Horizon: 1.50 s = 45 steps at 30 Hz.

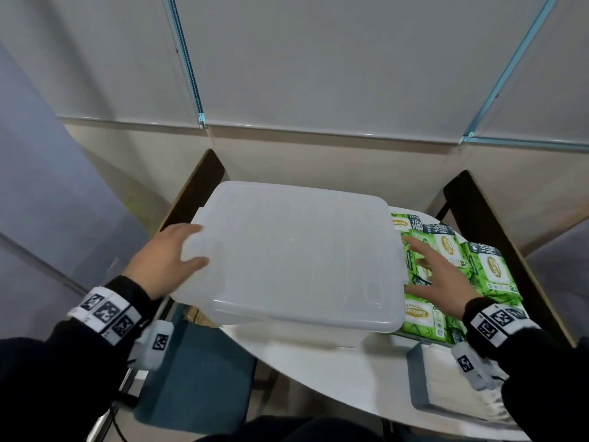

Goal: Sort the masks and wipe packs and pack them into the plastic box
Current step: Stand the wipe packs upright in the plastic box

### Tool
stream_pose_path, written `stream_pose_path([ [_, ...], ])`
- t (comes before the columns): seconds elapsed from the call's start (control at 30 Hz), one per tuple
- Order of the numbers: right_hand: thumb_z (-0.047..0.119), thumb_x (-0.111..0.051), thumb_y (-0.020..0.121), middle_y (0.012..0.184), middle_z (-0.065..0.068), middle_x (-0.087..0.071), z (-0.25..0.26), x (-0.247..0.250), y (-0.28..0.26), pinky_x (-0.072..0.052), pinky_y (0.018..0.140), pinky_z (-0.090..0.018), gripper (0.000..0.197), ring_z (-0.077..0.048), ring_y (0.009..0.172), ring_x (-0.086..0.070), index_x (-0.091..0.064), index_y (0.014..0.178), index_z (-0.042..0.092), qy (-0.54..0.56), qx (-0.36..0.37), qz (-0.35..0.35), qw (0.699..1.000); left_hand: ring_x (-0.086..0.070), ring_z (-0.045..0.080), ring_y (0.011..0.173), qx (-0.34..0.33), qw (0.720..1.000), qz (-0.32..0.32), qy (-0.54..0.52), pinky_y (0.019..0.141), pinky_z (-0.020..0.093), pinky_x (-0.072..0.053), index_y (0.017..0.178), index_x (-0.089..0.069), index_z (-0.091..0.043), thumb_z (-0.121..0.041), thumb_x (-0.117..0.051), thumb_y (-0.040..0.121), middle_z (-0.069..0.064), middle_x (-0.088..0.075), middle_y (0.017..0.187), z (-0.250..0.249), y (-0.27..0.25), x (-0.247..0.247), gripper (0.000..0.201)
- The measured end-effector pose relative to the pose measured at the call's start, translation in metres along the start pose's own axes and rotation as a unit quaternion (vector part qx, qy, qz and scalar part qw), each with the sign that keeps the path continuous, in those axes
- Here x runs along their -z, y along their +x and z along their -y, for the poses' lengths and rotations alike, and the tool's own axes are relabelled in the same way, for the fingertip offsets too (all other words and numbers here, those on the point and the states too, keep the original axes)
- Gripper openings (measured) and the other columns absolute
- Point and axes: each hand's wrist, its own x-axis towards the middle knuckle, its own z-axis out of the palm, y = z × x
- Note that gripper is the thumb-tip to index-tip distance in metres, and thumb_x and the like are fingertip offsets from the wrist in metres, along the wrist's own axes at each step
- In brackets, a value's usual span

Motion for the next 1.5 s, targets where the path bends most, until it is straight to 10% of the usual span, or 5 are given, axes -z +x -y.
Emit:
stream_pose_path([
  [0.33,-0.017,-0.084,0.067,0.149,0.007,-0.055,0.005,0.002,0.0,-0.043,0.116,-0.035,0.093,-0.012,0.144,-0.046,-0.055,0.14,0.034,0.274,0.026,0.053,0.96,-0.063,0.021,0.095,0.217,0.971,0.088,-0.041,0.084,0.038,-0.05,0.114,-0.065,-0.017,-0.041,-0.068,0.094,0.005,-0.069,0.113,0.003,0.005,0.003,0.032],
  [0.63,0.049,-0.095,0.056,0.125,-0.004,-0.073,0.058,0.097,0.034,-0.052,0.107,-0.032,0.083,-0.02,0.121,-0.066,-0.067,0.126,0.015,0.473,0.066,-0.038,0.878,-0.067,0.026,0.112,0.1,0.93,-0.028,-0.352,0.101,0.045,-0.051,0.12,-0.062,-0.039,-0.088,-0.082,0.031,-0.002,-0.063,0.131,-0.084,0.029,0.112,0.103],
  [0.97,0.089,-0.076,0.046,0.138,-0.027,-0.056,0.068,0.098,0.146,-0.036,0.118,-0.051,0.106,-0.041,0.131,-0.054,-0.054,0.123,0.019,0.485,-0.073,-0.026,0.871,-0.059,0.034,0.12,0.147,0.96,-0.058,-0.231,0.098,0.051,-0.048,0.146,-0.041,-0.028,-0.088,-0.064,0.069,0.013,-0.056,0.139,-0.099,0.18,0.08,0.1],
  [1.3,0.072,-0.071,0.075,0.111,-0.022,-0.07,0.033,0.019,0.176,-0.053,0.098,-0.043,0.073,-0.035,0.1,-0.07,-0.058,0.114,0.013,0.484,-0.189,0.016,0.854,-0.061,0.024,0.112,0.165,0.953,0.005,-0.256,0.102,0.05,-0.05,0.13,-0.052,-0.029,-0.086,-0.072,0.06,0.001,-0.061,0.122,-0.019,0.225,0.003,0.093],
  [1.5,0.075,-0.088,0.045,0.108,-0.02,-0.072,0.028,0.015,0.177,-0.049,0.103,-0.046,0.095,-0.033,0.102,-0.069,-0.062,0.112,0.013,0.477,-0.192,0.037,0.857,-0.061,0.024,0.109,0.171,0.94,0.016,-0.294,0.1,0.05,-0.052,0.13,-0.051,-0.037,-0.089,-0.075,0.051,0.0,-0.06,0.122,-0.004,0.234,-0.014,0.097],
])
